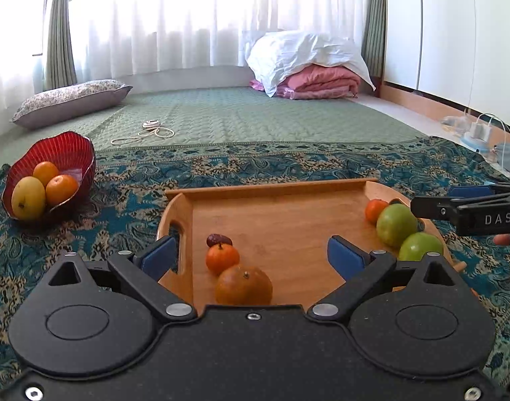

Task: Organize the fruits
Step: 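Open left tool to drop the date on the tray while right tool releases the tangerine, then move left tool to another red date while right tool approaches another tangerine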

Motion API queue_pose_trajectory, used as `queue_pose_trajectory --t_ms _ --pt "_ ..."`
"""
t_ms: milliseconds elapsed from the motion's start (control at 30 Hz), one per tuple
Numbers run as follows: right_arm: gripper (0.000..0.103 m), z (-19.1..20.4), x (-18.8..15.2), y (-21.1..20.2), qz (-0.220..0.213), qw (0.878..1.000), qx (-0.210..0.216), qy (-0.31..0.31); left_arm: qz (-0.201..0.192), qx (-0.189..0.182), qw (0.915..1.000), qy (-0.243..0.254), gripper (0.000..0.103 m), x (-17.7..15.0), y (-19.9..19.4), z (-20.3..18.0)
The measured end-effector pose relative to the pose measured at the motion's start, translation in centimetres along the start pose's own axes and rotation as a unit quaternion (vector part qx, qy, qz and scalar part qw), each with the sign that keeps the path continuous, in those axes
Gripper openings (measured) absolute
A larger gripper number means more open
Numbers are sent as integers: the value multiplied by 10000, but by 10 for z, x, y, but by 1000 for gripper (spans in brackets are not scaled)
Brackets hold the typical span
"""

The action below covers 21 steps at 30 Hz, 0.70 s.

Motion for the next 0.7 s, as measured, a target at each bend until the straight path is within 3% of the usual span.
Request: queue_pose_trajectory --t_ms 333,700 --pt "100 10 -31 -21 -256 9986 -114 -444 -209 23 9998 -19 99 -32 -15 1" --pt "100 7 -61 -40 -521 9966 -367 -529 -211 140 9996 -148 102 -62 -24 9"
Point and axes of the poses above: each gripper's, at about its wrist camera, not at the fingertips, and y roughly the way its jaws point, z to its left, x to its top, the point moved 7 cm from there along y, roughly the way its jaws point, and after that the axes turned 10 degrees about -x, right-handed, at the moved point
